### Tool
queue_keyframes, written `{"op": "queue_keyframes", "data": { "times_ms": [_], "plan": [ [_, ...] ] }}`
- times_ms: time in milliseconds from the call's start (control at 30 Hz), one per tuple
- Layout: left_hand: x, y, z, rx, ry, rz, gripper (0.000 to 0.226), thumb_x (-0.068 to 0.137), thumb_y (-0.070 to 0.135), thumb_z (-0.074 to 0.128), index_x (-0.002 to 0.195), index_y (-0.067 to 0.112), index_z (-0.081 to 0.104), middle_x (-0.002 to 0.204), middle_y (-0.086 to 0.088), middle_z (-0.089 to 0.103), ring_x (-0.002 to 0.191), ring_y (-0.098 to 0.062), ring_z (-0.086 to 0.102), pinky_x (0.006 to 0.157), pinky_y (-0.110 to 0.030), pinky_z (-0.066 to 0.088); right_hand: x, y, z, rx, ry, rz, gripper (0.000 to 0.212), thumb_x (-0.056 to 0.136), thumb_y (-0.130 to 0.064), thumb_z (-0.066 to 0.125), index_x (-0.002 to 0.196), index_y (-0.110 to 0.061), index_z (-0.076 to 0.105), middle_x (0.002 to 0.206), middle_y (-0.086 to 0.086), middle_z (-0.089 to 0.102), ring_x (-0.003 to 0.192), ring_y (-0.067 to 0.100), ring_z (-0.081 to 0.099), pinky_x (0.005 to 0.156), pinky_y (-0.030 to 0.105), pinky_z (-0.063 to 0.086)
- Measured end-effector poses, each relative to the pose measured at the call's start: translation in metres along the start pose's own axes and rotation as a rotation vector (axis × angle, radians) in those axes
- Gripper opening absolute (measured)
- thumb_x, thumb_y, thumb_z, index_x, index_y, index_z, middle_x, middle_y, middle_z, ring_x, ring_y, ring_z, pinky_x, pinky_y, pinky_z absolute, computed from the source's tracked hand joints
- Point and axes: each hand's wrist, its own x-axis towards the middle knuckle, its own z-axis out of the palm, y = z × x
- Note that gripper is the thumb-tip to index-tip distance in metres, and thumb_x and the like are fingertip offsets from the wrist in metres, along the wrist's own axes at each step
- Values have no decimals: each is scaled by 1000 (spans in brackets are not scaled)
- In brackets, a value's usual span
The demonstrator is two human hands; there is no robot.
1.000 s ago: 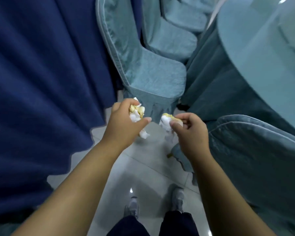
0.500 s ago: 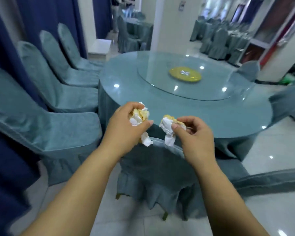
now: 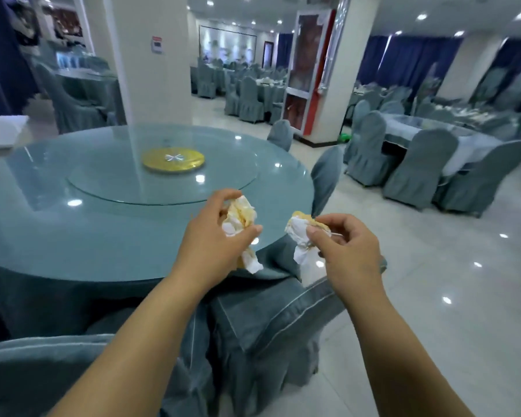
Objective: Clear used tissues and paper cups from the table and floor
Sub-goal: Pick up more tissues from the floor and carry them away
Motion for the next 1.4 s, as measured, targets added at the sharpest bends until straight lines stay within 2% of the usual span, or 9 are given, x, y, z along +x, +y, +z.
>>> {"op": "queue_keyframes", "data": {
  "times_ms": [167, 333, 500, 667, 800, 1033, 1167, 1300, 1400],
  "plan": [
    [55, 16, 79, -35, -69, 30, 57, 74, 32, 76, 120, 40, 42, 94, 16, 56, 80, 4, 56, 62, -8, 40, 61, 22, -57, -68, 123, 11, 13, 81, -12, 72, 89, -19, 65, 76, -12, 65, 58, -6, 60, 55, 11, 48],
    [117, 21, 160, -62, -166, 62, 40, 74, 31, 76, 105, 32, 51, 86, 20, 59, 78, 2, 58, 64, -16, 45, 129, 52, -102, -137, 215, 34, 14, 83, -16, 71, 94, -21, 64, 84, -7, 66, 72, 7, 62, 59, 17, 46],
    [182, 31, 239, -71, -246, 85, 38, 75, 35, 75, 106, 29, 55, 89, 16, 61, 79, -1, 58, 61, -17, 43, 207, 77, -143, -167, 272, -4, 12, 82, -9, 70, 89, -17, 63, 79, -3, 64, 61, 2, 60, 52, 10, 45],
    [227, 43, 317, -75, -300, 97, 39, 76, 36, 74, 107, 31, 53, 91, 17, 58, 80, -1, 57, 60, -13, 41, 274, 108, -192, -233, 310, -16, 8, 83, -15, 70, 88, -17, 64, 81, -3, 65, 69, 11, 60, 56, 14, 49],
    [251, 51, 382, -58, -321, 90, 44, 76, 38, 74, 114, 31, 52, 99, 16, 57, 85, -2, 56, 61, -12, 43, 318, 138, -235, -213, 301, 12, 8, 81, -20, 71, 86, -21, 64, 82, -4, 66, 71, 12, 61, 61, 21, 51],
    [281, 80, 519, 31, -265, 71, 44, 77, 37, 73, 115, 30, 52, 93, 21, 54, 81, 0, 55, 55, -7, 38, 413, 196, -352, -170, 255, 34, 8, 83, -19, 69, 88, -21, 64, 84, -5, 66, 71, 9, 61, 62, 23, 51],
    [304, 109, 585, 51, -233, 54, 40, 78, 34, 73, 111, 31, 50, 91, 22, 51, 76, 3, 52, 46, 0, 39, 471, 211, -409, -153, 196, 49, 7, 83, -17, 69, 86, -20, 64, 81, -4, 65, 69, 9, 60, 63, 24, 52],
    [331, 123, 638, 66, -212, 68, 37, 77, 35, 73, 106, 34, 50, 91, 22, 54, 78, 3, 54, 51, -5, 38, 526, 228, -444, -128, 147, 25, 12, 82, -14, 70, 81, -23, 62, 79, -4, 66, 69, 11, 61, 61, 23, 52],
    [358, 121, 673, 68, -184, 53, 35, 77, 34, 74, 104, 34, 51, 90, 21, 55, 78, 2, 54, 57, -10, 38, 570, 249, -459, -119, 97, 37, 12, 82, -15, 70, 83, -24, 62, 81, -3, 66, 72, 14, 62, 64, 28, 54]
  ]
}}
